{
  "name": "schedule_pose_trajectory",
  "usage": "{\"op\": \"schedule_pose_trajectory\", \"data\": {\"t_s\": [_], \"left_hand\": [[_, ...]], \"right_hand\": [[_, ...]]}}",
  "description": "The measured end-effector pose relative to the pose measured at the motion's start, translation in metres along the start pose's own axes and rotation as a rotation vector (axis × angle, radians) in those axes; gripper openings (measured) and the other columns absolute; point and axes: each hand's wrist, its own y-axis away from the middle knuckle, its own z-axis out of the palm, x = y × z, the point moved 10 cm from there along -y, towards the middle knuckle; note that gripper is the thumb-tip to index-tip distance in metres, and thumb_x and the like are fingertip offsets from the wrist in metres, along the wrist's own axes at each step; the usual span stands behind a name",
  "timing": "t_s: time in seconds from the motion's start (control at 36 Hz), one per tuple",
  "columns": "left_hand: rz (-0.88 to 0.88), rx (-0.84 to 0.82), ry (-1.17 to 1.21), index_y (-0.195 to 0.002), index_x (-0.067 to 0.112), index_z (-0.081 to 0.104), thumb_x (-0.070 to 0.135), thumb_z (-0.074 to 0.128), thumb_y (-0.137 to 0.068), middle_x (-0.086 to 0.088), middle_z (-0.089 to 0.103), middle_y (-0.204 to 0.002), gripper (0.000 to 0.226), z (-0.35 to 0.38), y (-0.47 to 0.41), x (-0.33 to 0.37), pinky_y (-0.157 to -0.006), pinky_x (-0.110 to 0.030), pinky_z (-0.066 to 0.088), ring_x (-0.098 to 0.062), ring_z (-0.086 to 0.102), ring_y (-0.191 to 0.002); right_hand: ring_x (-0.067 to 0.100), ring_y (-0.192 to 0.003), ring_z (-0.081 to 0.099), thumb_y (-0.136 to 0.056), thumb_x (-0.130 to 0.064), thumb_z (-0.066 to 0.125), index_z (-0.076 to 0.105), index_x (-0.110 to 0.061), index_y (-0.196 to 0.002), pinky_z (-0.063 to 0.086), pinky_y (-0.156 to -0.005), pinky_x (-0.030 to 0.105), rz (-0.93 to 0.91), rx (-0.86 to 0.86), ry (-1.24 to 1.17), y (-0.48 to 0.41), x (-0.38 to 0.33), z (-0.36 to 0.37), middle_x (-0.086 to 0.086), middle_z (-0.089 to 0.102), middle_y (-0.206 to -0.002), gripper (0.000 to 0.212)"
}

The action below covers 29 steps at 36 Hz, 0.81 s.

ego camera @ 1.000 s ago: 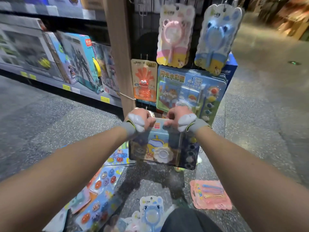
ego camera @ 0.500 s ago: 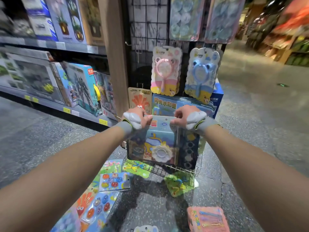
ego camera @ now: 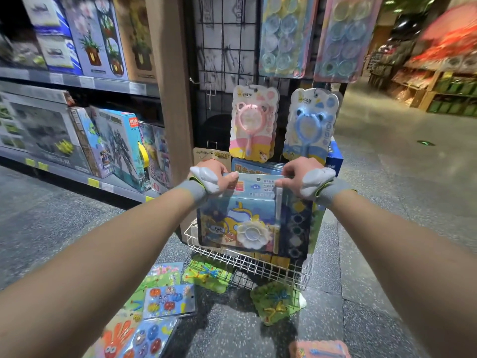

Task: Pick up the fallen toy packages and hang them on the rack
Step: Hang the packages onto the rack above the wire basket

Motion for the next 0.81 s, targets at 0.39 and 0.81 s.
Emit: {"op": "schedule_pose_trajectory", "data": {"t_s": [0.39,0.81], "left_hand": [[-0.004,-0.148,-0.127,-0.072,0.008,0.060,0.074,0.045,-0.086,-0.006,0.065,-0.077,0.069,0.031,0.007,-0.005,-0.061,-0.027,0.040,-0.022,0.062,-0.076],[0.104,-0.094,-0.137,-0.055,0.016,0.035,0.067,0.041,-0.093,0.000,0.038,-0.055,0.064,0.055,-0.007,0.044,-0.048,-0.027,0.025,-0.017,0.035,-0.050]], "right_hand": [[0.021,-0.083,0.063,-0.086,-0.056,0.063,0.061,-0.027,-0.082,0.050,-0.069,0.029,0.043,-0.068,0.032,0.007,0.007,0.036,-0.006,0.064,-0.083,0.029],[0.022,-0.076,0.061,-0.083,-0.056,0.063,0.058,-0.023,-0.068,0.052,-0.068,0.031,0.111,0.020,0.082,0.019,0.051,0.020,-0.005,0.064,-0.075,0.037]]}}
